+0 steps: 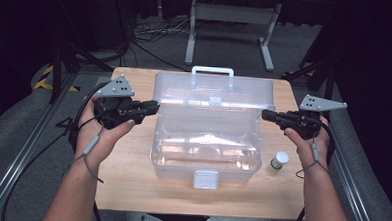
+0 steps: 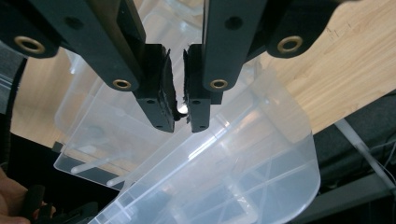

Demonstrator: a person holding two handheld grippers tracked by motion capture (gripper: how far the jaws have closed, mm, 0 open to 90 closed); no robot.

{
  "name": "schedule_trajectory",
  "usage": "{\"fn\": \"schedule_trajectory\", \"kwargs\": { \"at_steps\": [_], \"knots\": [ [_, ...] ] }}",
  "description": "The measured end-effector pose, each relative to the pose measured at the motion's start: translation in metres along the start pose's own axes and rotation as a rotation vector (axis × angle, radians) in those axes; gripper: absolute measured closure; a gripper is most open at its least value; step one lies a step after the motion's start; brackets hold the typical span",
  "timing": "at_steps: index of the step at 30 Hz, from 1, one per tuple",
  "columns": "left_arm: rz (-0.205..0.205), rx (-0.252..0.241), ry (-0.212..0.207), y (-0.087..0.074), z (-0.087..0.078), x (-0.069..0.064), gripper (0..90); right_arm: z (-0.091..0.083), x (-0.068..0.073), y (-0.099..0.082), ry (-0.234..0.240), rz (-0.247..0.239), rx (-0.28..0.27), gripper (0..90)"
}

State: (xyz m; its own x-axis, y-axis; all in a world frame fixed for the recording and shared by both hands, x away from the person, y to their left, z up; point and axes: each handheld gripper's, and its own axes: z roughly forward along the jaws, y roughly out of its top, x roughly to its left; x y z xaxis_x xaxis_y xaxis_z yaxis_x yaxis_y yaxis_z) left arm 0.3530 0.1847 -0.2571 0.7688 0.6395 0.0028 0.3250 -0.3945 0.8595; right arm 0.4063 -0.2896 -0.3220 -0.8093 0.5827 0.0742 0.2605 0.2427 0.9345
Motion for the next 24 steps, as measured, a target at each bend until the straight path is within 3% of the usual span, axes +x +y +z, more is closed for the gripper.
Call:
{"fn": "schedule_trajectory", "kwargs": {
  "at_steps": [8,13,18,24],
  "knots": [
    [-0.030,-0.002,-0.005,-0.015,0.015,0.002,81.4,0.000,0.001,0.001,-0.008,-0.003,0.003,90.0],
    [-0.046,-0.041,0.018,-0.022,0.022,0.006,80.8,0.000,0.001,0.001,-0.011,-0.006,0.007,90.0],
    [-0.068,-0.064,0.073,-0.031,0.032,0.010,80.9,-0.001,0.004,0.000,-0.014,-0.011,0.007,90.0],
    [-0.092,-0.105,0.073,-0.038,0.039,0.014,82.2,-0.004,0.006,-0.002,-0.019,-0.015,-0.001,89.9]
  ]
}}
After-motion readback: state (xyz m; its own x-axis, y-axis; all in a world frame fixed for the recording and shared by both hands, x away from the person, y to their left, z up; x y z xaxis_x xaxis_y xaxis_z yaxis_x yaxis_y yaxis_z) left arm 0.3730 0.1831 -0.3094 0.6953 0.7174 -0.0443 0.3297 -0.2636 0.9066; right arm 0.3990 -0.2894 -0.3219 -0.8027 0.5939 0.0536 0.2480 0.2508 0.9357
